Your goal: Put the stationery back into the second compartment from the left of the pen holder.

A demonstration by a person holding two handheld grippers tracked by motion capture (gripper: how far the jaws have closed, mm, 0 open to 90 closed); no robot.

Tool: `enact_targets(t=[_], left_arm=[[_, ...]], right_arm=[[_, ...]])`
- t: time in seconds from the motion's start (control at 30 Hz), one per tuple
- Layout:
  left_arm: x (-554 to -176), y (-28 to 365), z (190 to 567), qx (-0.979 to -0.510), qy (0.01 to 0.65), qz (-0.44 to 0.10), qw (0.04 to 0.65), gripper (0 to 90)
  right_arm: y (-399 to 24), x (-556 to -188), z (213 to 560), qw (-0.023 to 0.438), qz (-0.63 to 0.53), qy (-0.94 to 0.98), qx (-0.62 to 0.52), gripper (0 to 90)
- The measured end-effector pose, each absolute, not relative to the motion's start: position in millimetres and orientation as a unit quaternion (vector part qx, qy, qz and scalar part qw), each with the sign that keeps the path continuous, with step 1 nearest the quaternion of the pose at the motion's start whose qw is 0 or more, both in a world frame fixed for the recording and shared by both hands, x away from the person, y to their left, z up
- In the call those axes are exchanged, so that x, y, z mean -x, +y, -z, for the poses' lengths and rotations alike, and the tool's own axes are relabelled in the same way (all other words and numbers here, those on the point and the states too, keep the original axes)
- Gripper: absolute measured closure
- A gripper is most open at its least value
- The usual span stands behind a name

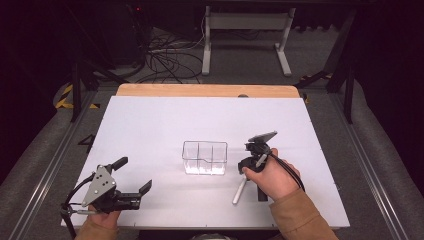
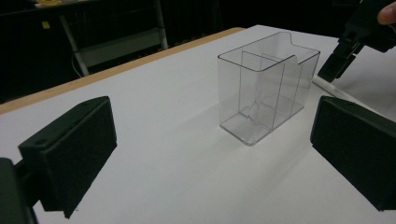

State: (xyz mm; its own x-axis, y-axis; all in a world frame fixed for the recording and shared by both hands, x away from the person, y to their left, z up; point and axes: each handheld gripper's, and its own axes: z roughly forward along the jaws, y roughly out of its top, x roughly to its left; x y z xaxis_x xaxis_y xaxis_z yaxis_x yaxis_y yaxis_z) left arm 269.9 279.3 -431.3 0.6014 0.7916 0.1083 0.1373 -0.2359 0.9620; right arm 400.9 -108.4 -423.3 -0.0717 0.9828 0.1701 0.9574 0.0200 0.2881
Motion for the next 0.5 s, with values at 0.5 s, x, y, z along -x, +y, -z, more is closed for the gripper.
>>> enact_targets(t=[0.5], left_arm=[[-270,279,432,-0.724,0.32,-0.309,0.528,1.2]], right_arm=[[-106,-419,439,0.038,-0.107,0.665,-0.738,66.5]])
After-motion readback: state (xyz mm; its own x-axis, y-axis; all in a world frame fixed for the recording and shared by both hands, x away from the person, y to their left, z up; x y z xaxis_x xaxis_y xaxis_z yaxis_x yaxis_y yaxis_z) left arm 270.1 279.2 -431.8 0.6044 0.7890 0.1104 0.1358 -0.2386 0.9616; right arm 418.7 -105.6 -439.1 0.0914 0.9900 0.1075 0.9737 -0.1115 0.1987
